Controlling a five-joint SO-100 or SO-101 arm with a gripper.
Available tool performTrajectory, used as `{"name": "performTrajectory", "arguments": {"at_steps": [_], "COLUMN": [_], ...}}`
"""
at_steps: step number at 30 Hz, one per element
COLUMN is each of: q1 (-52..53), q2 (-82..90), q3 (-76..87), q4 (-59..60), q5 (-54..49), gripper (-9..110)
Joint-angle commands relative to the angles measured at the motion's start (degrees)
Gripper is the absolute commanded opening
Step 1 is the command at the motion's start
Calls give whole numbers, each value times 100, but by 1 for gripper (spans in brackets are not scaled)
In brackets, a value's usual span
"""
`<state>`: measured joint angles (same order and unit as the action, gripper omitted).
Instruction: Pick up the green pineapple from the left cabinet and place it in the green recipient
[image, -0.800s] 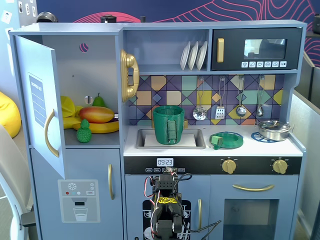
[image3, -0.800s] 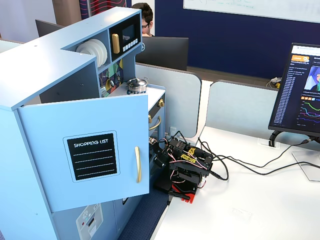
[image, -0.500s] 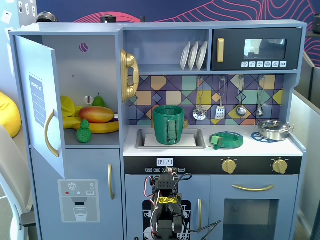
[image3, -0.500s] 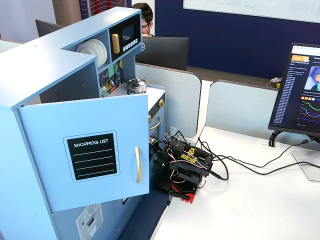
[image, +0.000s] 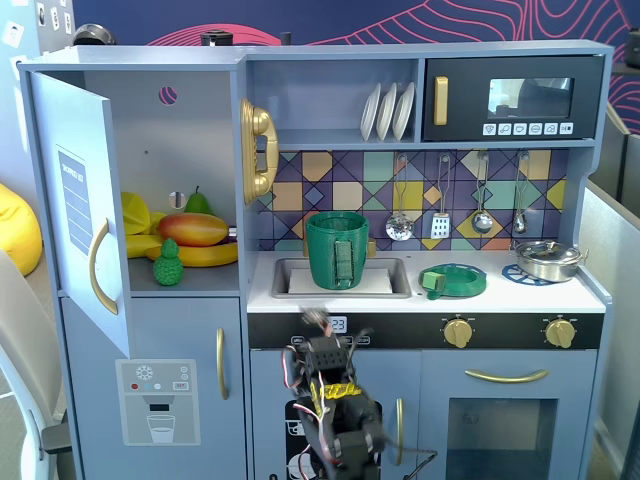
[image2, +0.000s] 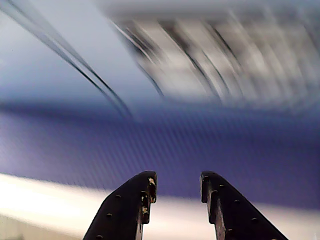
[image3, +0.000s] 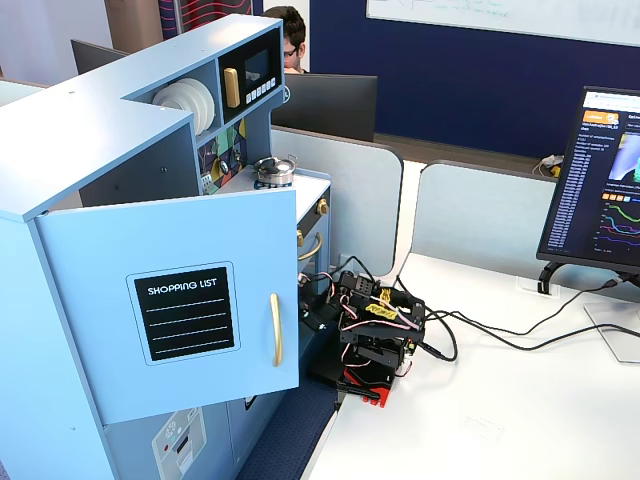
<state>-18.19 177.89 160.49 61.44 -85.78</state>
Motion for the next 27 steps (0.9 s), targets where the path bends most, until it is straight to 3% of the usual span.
{"name": "performTrajectory", "arguments": {"at_steps": [1, 9, 16, 22, 27], "q1": [-1134, -2391, -2839, -2760, -2707], "q2": [-712, -1925, -2804, -3990, -4746], "q3": [-1301, -2777, -3138, -3313, -3806], "q4": [-2118, -3489, -4535, -6082, -6530], "q5": [-193, -431, -571, -896, -923], "gripper": [0, 8, 31, 44, 49]}}
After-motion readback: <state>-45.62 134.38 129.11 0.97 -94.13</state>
